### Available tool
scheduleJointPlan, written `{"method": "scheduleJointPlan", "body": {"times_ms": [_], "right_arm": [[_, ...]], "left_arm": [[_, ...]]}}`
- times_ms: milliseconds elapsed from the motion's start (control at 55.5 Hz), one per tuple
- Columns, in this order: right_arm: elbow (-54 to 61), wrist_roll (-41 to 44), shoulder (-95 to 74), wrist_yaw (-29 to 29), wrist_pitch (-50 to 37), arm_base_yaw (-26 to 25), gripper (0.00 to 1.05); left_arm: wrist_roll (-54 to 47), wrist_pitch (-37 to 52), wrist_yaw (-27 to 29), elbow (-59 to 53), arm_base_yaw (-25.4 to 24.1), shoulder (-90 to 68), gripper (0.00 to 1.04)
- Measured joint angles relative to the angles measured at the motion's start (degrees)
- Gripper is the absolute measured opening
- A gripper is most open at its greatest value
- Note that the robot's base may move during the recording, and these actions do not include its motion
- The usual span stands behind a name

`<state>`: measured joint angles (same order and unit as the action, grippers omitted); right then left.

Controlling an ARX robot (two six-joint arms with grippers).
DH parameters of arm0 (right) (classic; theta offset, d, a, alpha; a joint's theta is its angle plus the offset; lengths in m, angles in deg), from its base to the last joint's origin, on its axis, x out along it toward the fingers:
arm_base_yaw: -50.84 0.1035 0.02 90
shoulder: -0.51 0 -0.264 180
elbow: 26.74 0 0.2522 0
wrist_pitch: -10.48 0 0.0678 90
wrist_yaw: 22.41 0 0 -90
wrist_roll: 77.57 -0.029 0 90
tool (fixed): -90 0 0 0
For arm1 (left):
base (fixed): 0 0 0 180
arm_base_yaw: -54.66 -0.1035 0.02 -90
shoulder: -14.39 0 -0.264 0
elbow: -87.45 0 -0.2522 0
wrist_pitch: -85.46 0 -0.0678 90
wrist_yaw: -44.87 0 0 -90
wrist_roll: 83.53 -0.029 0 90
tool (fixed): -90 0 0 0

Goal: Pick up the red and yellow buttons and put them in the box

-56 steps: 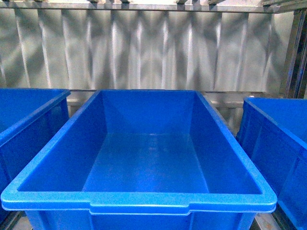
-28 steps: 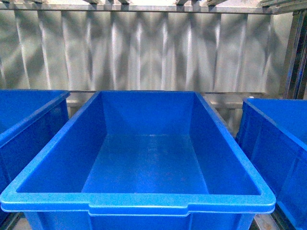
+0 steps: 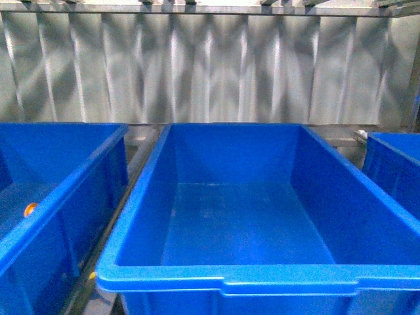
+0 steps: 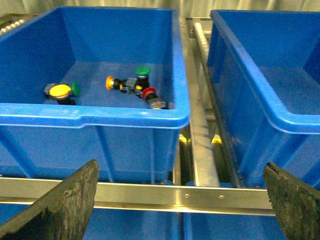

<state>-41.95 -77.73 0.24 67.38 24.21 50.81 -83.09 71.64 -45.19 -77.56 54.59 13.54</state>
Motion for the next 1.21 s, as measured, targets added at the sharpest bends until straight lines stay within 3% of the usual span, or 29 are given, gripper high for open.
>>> {"method": "scheduleJointPlan", "body": {"times_ms": [1207], "right_arm": [[0.15, 0.00, 0.02, 0.22, 0.07, 0.00, 0.98]], "left_arm": [[0.00, 0.02, 0.09, 0.00, 0.07, 0.00, 0.97]]}}
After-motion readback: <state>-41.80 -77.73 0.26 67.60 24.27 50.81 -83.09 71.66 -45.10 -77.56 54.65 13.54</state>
